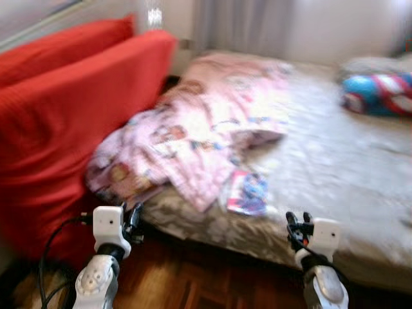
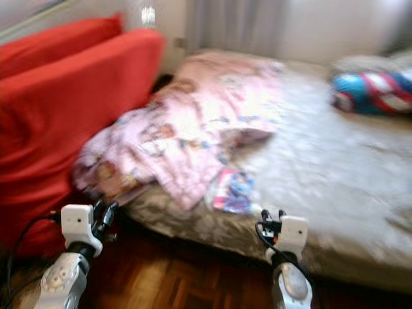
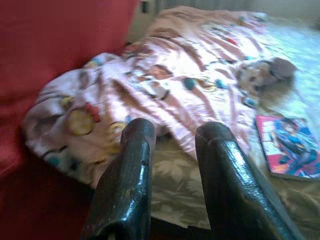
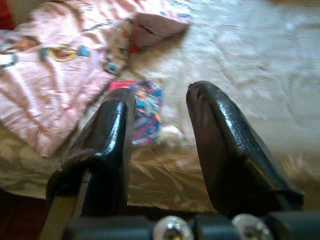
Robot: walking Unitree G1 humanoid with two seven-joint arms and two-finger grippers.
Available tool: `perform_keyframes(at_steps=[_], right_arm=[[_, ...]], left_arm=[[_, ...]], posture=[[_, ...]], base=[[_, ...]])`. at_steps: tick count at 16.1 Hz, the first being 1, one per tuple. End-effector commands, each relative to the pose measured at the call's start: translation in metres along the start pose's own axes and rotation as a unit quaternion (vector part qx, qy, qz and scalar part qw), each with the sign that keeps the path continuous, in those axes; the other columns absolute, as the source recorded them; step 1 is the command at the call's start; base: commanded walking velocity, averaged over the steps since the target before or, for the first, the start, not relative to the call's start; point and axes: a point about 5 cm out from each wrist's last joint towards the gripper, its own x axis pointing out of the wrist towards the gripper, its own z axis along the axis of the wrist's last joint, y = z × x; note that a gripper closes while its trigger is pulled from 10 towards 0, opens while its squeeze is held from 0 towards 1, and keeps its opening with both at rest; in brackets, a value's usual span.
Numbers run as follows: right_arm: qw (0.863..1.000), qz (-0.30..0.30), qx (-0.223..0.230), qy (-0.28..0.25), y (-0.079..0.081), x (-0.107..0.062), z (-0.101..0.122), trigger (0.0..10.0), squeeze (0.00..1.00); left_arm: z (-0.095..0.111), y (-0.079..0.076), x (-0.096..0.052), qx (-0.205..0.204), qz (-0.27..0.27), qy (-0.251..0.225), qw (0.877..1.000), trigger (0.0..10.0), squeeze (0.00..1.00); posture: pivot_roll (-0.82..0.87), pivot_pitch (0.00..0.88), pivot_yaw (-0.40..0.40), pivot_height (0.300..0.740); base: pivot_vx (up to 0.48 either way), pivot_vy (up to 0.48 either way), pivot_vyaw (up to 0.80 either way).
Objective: Clean up the room
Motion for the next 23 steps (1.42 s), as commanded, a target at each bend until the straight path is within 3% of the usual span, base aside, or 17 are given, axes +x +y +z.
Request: perform_keyframes(at_steps=[1,6,15,19,21,23], right_arm=[[1.0,0.002,0.004,-0.002,-0.0016,0.0,0.0026,10.0,0.0],[0.999,0.032,0.001,0.003,0.0055,0.002,0.0027,10.0,0.0],[0.999,0.047,-0.001,-0.002,0.0067,0.0012,0.0042,10.0,0.0],[0.998,0.048,-0.027,-0.009,0.0031,0.0013,0.0058,10.0,0.0],[0.999,0.044,0.0,-0.003,0.0039,0.0022,0.0045,10.0,0.0],[0.999,0.048,-0.001,-0.004,0.0047,0.0024,0.0047,10.0,0.0]], left_arm=[[0.0027,-0.0032,0.0011,-0.006,-0.001,-0.003,1.0,10.0,0.0],[0.0012,-0.0026,-0.001,-0.039,0.011,-0.002,0.999,10.0,0.0],[0.0036,-0.0088,-0.0023,-0.042,0.006,-0.002,0.999,10.0,0.0],[0.004,-0.0094,-0.0035,-0.044,0.006,-0.003,0.999,10.0,0.0],[0.0055,-0.0095,-0.0008,-0.041,0.003,-0.004,0.999,10.0,0.0],[0.0062,-0.0107,0.0007,-0.043,0.002,-0.006,0.999,10.0,0.0]], posture=[[0.0,0.079,-0.039,0.74],[0.0,0.079,-0.041,0.74],[-0.01,0.074,-0.038,0.74],[-0.01,0.058,-0.033,0.74],[-0.01,0.047,-0.027,0.74],[-0.01,0.043,-0.026,0.74]], base=[[0.0,0.0,0.0],[0.0,0.0,0.0],[0.0,0.0,0.27],[0.06,0.0,0.2],[0.281,0.0,0.4],[0.289,0.0,0.0]])
